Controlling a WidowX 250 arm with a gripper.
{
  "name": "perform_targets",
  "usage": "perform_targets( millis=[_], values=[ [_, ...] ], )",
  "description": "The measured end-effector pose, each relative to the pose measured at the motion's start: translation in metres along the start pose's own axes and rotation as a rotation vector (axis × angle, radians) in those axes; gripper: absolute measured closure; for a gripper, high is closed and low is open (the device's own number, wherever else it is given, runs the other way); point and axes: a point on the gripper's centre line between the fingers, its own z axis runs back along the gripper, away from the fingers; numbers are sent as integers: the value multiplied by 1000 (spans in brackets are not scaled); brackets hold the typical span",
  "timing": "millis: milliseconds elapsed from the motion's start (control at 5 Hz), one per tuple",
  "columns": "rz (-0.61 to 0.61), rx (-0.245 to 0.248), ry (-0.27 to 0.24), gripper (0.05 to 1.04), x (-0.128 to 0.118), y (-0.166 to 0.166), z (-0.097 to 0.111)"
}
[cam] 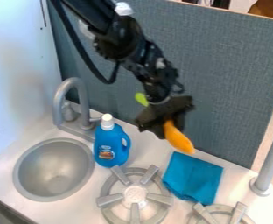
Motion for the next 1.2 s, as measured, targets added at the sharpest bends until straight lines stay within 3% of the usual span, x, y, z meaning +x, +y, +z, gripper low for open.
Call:
perform_targets(
  millis=[200,400,600,800,1000,1200],
  values=[
    [255,18,6,556,33,17,-24],
    [525,75,-23,556,61,36,-48],
    [587,153,-36,556,65,47,-70],
    [593,201,-47,506,62,57,-80],
    [573,214,-50,199,61,61,-83],
    [559,254,-44,62,49,71,-86]
  ],
)
